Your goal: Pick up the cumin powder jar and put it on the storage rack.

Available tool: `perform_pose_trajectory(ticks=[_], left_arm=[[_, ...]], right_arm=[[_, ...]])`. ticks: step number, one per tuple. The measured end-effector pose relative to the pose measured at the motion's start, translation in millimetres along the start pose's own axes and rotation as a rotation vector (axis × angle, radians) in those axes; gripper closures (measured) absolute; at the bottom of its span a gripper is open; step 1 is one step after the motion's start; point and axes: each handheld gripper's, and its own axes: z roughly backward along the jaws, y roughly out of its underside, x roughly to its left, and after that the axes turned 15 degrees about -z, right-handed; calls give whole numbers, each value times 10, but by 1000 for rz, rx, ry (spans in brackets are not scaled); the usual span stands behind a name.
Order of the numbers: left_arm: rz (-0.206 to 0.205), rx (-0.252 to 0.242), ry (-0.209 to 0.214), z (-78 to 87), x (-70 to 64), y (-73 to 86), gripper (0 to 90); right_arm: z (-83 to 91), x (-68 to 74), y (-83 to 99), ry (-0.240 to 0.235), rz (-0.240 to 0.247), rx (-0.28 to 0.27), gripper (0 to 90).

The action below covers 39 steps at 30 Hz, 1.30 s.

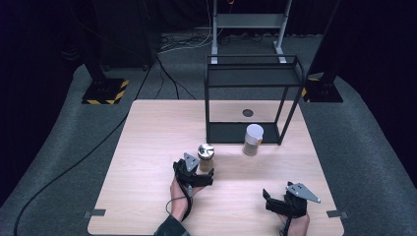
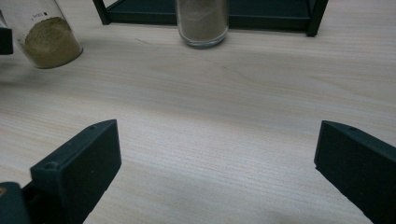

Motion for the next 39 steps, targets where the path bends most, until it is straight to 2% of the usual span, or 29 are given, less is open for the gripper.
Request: perform_pose_trajectory(ticks=[13, 20, 21, 22, 23, 24, 28, 31, 36, 39], left_arm=[[-37, -1, -25, -243, 19, -177, 0], [-47, -3, -14, -381, 75, -259, 0], [-47, -12, -1, -401, 103, -249, 2], [-45, -41, 51, -412, 194, -204, 72], [-32, -50, 62, -414, 204, -198, 258], [-42, -44, 27, -411, 140, -218, 305], [-49, -49, 50, -408, 167, -207, 308], [-64, -45, 47, -385, 165, -210, 307], [-50, -49, 46, -321, 183, -186, 308], [-58, -48, 43, -272, 183, -191, 308]], right_arm=[[-3, 3, -4, 1, 2, 3, 0], [8, 6, 16, 4, -3, -9, 0], [8, 7, 17, 4, -2, -9, 0], [8, 10, 18, 5, -1, -9, 0], [7, 11, 16, 5, -1, -8, 0], [6, 9, 15, 4, 0, -8, 0], [8, 6, 15, 2, 1, -8, 0], [9, 11, 19, 4, 0, -9, 0], [5, 15, 14, 5, 6, -7, 0], [3, 18, 11, 4, 9, -5, 0]])
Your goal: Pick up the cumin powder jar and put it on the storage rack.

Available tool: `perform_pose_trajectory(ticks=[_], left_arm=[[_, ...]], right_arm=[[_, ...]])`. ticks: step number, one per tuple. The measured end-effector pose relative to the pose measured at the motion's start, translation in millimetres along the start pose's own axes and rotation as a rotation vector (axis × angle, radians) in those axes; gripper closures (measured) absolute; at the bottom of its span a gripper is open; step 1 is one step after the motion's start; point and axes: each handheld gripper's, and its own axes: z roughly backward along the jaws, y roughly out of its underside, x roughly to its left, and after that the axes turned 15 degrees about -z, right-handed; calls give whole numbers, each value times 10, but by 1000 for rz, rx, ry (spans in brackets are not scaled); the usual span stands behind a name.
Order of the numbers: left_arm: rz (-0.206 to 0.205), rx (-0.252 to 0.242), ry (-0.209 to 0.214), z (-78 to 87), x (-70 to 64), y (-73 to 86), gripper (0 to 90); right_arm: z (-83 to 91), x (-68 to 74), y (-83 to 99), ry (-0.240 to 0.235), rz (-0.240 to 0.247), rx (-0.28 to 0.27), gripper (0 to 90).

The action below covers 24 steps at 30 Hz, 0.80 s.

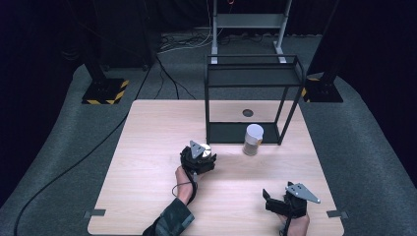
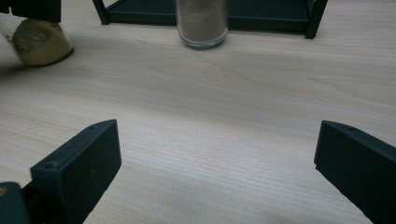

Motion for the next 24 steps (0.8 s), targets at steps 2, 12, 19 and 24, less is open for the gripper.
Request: perform_pose_trajectory(ticks=[2, 12, 19, 24], left_arm=[[-5, 2, 6, 29, 14, -12, 308], [-17, -7, 41, 179, 56, -66, 308], [-37, -14, 66, 267, 64, -98, 308], [-29, -28, 72, 374, 53, -74, 308]], right_arm=[[1, 1, 2, 0, 0, -1, 0], [-2, 2, -3, 0, 3, 2, 0], [1, 8, 5, 3, 5, -2, 0], [-7, 5, -12, -1, 9, 7, 0]])
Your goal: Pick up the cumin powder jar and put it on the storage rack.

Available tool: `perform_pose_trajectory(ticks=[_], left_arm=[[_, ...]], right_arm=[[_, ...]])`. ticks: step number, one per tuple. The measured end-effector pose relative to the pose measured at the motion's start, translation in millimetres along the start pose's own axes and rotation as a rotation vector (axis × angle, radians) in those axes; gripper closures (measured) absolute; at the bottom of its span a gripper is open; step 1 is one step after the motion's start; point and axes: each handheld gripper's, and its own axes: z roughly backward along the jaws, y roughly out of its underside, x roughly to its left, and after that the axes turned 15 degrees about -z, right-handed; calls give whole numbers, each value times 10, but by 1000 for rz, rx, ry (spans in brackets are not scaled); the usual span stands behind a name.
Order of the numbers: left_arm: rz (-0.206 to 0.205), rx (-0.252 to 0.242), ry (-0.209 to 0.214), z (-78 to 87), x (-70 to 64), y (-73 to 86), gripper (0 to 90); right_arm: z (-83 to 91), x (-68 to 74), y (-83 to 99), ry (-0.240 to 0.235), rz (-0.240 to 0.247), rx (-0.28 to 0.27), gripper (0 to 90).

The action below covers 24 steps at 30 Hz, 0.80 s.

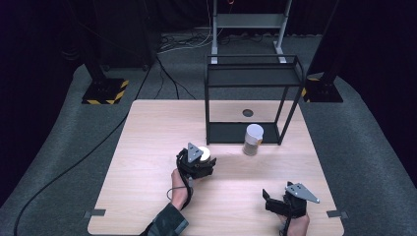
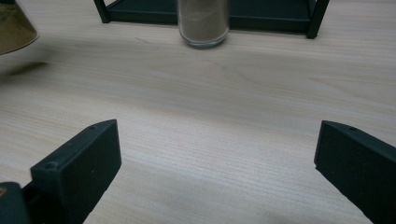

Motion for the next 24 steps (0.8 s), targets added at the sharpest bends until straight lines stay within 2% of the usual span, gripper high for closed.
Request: perform_pose_trajectory(ticks=[10, 24], left_arm=[[-13, -11, 16, 186, -15, 12, 308], [-31, -70, 18, 442, -43, -51, 308]], right_arm=[[1, 2, 2, 1, -1, -1, 0], [-5, 3, -11, -1, 6, 7, 0]])
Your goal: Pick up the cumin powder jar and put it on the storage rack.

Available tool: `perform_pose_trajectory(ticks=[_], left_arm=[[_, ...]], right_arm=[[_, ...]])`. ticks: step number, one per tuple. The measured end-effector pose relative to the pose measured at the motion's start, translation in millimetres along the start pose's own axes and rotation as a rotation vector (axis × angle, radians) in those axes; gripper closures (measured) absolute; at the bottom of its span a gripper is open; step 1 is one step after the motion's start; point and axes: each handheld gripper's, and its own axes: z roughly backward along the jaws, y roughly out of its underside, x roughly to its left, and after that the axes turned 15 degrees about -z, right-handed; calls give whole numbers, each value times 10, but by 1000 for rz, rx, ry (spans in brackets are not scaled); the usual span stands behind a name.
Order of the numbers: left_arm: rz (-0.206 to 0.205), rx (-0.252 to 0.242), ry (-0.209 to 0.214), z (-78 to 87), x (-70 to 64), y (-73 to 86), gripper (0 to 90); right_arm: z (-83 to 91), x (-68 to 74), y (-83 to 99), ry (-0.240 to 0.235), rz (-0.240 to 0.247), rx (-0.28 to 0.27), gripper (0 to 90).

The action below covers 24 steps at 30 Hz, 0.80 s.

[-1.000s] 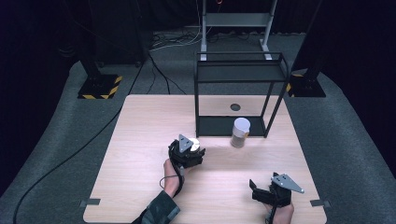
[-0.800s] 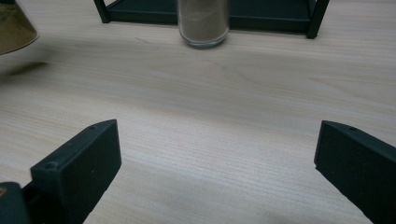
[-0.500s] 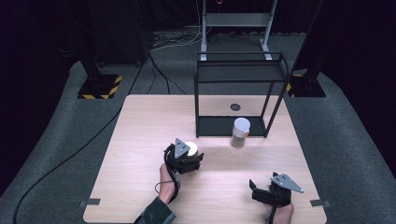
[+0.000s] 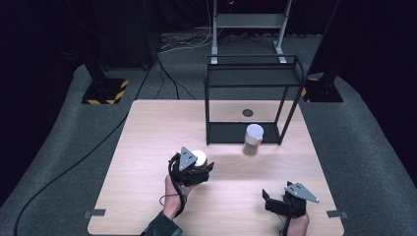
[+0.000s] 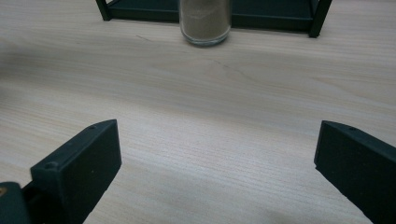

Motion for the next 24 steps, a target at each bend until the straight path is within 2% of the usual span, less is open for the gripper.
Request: perform_pose_trajectory(ticks=[8, 13, 24], left_arm=[[-24, -21, 6, 108, -15, -93, 308], [-39, -43, -8, 167, -15, -159, 308], [-65, -68, -10, 199, 38, -324, 308]], right_arm=[[6, 3, 13, 4, -8, -8, 0], [-2, 6, -3, 3, 0, 2, 0], [-4, 8, -11, 2, 2, 7, 0]])
